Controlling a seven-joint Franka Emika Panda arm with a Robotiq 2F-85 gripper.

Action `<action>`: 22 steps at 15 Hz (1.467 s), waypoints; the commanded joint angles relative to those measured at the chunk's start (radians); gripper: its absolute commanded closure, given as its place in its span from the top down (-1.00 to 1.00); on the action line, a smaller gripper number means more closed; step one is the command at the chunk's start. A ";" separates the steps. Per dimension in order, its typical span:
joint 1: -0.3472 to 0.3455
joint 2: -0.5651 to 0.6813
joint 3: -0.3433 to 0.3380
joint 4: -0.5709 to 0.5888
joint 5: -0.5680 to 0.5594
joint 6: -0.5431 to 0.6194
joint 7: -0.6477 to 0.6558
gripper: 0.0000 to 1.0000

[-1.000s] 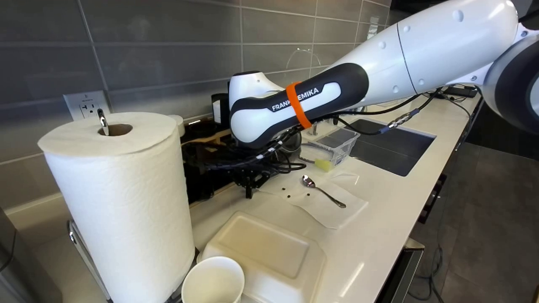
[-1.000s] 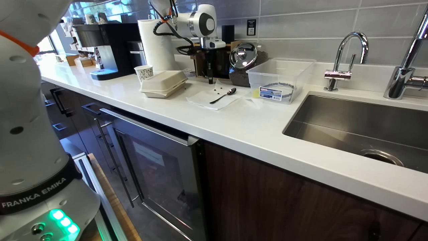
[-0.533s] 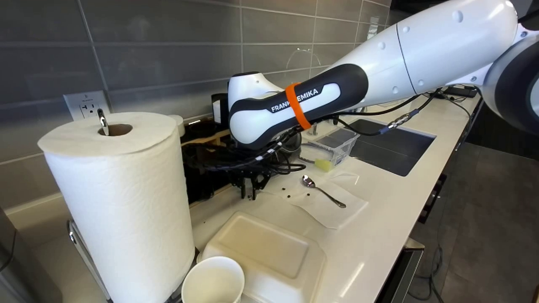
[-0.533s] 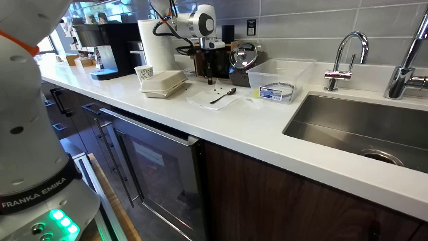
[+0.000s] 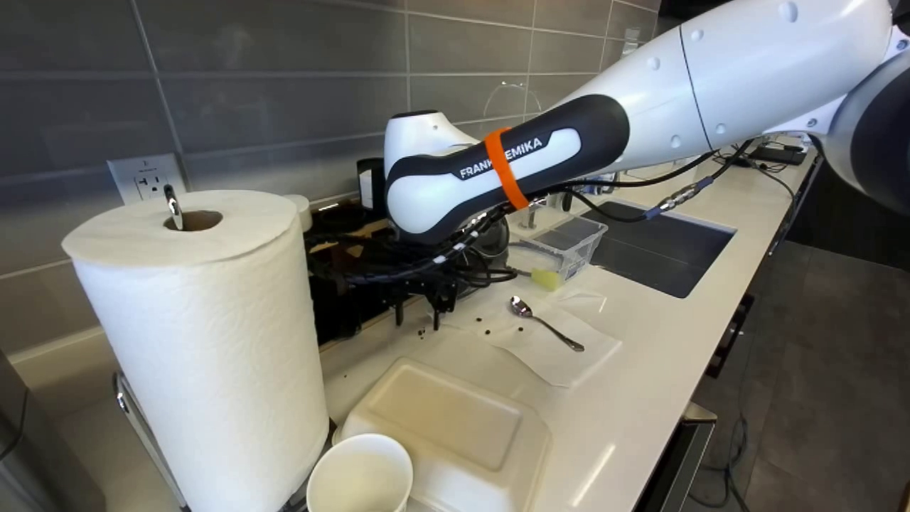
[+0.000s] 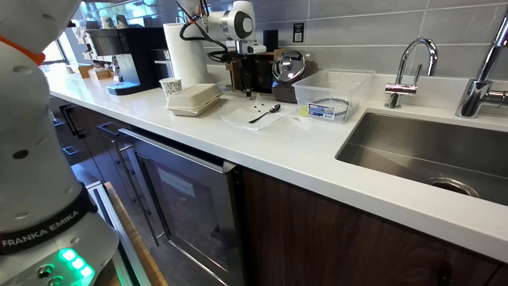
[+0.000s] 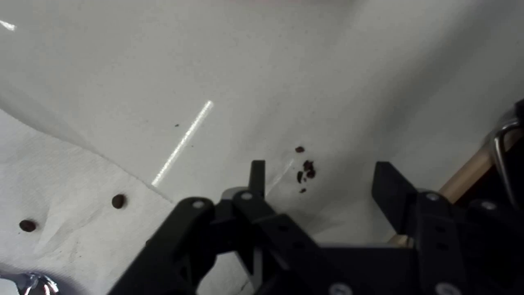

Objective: Move one small black object to the right.

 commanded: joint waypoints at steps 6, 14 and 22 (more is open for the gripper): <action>0.004 -0.150 0.001 -0.189 0.013 0.008 -0.008 0.56; -0.031 -0.473 0.040 -0.510 -0.016 0.000 -0.280 0.99; -0.080 -0.597 0.046 -0.573 -0.028 -0.074 -0.405 1.00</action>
